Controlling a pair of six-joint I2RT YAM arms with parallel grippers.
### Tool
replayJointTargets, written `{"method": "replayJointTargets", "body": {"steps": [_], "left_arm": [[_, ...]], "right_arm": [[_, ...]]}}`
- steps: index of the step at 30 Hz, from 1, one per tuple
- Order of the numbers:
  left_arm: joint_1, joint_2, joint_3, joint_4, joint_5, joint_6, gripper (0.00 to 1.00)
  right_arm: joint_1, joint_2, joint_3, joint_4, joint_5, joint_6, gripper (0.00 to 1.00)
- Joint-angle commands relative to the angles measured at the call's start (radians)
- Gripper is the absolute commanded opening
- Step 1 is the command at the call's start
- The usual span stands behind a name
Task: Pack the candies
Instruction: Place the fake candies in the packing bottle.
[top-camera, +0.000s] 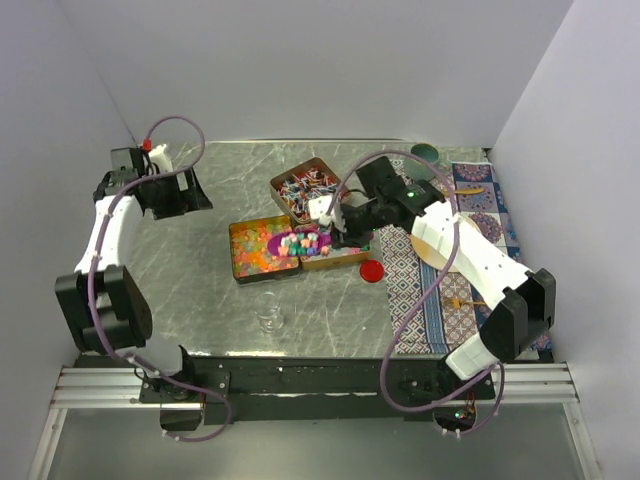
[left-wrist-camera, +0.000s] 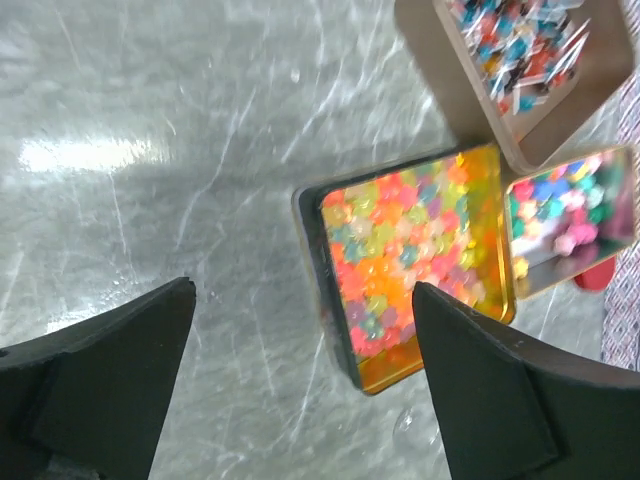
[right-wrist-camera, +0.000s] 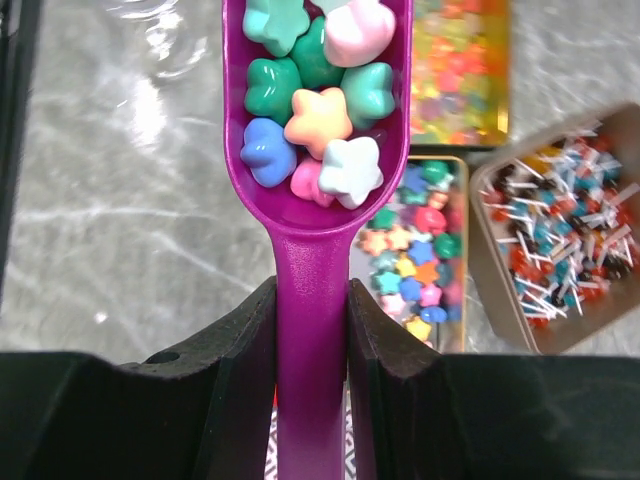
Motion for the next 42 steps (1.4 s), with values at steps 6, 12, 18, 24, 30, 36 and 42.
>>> {"method": "replayJointTargets", "body": {"steps": [6, 12, 18, 24, 30, 36, 42], "left_arm": [[0.004, -0.251, -0.189, 0.207, -0.162, -0.115, 0.97], [0.002, -0.331, -0.251, 0.236, -0.187, -0.136, 0.97], [0.005, -0.397, -0.295, 0.233, -0.210, -0.127, 0.97], [0.006, -0.440, -0.324, 0.250, -0.192, -0.136, 0.97], [0.006, -0.470, -0.357, 0.268, -0.178, -0.143, 0.97], [0.006, -0.495, -0.384, 0.293, -0.158, -0.155, 0.97], [0.006, -0.512, -0.386, 0.296, -0.147, -0.161, 0.97]], "right_arm": [[0.183, 0.052, 0.180, -0.270, 0.234, -0.132, 0.00], [0.284, 0.095, 0.238, -0.342, 0.334, -0.147, 0.00], [0.324, 0.131, 0.267, -0.370, 0.398, -0.165, 0.00], [0.350, 0.183, 0.325, -0.404, 0.450, -0.145, 0.00], [0.376, 0.198, 0.348, -0.416, 0.501, -0.139, 0.00], [0.401, 0.229, 0.394, -0.443, 0.547, -0.110, 0.00], [0.419, 0.258, 0.422, -0.457, 0.585, -0.093, 0.00]]}}
